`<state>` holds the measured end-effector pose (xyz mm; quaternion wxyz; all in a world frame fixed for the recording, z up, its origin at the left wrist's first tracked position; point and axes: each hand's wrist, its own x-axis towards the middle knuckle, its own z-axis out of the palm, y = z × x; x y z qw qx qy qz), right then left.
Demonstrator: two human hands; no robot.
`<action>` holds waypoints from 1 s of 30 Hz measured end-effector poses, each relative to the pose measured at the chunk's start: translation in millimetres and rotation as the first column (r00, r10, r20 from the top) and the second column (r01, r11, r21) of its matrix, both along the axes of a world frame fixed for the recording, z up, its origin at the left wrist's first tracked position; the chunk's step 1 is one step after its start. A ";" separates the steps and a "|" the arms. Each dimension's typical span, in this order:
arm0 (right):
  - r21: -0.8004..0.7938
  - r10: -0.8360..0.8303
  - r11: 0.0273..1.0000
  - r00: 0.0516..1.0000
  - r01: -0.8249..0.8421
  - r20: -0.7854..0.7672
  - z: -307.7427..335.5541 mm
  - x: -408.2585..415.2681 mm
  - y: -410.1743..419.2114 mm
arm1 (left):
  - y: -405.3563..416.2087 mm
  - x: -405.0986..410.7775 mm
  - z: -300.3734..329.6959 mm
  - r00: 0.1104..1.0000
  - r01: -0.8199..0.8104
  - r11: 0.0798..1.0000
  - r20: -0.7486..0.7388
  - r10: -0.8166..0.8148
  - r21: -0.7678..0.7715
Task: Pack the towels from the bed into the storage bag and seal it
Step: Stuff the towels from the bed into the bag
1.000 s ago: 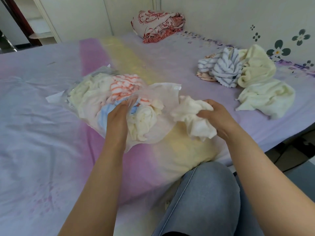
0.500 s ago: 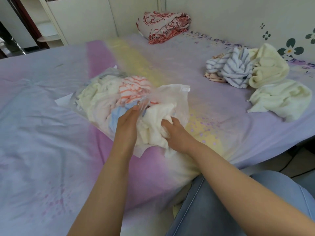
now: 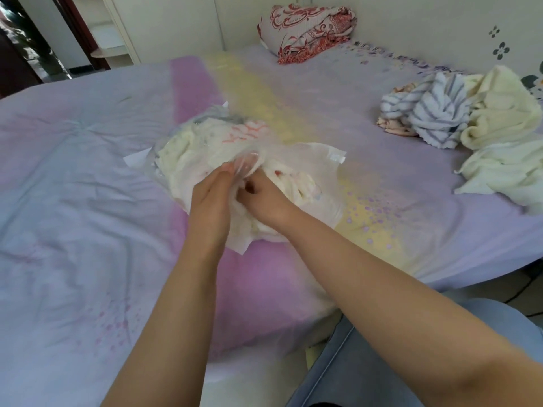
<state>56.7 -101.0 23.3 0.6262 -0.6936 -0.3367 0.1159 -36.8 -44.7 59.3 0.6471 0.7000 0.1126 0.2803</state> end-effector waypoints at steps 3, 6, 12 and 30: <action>-0.088 -0.213 0.967 0.948 0.239 0.236 -11.3 -10.8 -21.5 | 7.4 2.8 2.8 0.999 0.019 0.999 0.028 -0.018 -0.046; -0.006 -0.321 0.924 0.784 0.382 0.532 -24.2 -13.0 -42.9 | 6.9 7.1 2.7 0.998 0.026 0.993 0.062 -0.019 -0.115; -0.359 0.051 0.914 0.823 0.190 0.566 -9.8 11.2 -13.1 | -1.1 -2.4 -2.0 0.981 0.171 0.982 0.102 -0.163 -0.076; -0.044 -0.183 0.950 0.668 0.308 0.721 -33.3 -10.3 -51.2 | 5.9 7.9 -0.6 0.972 0.178 0.954 0.195 -0.133 -0.240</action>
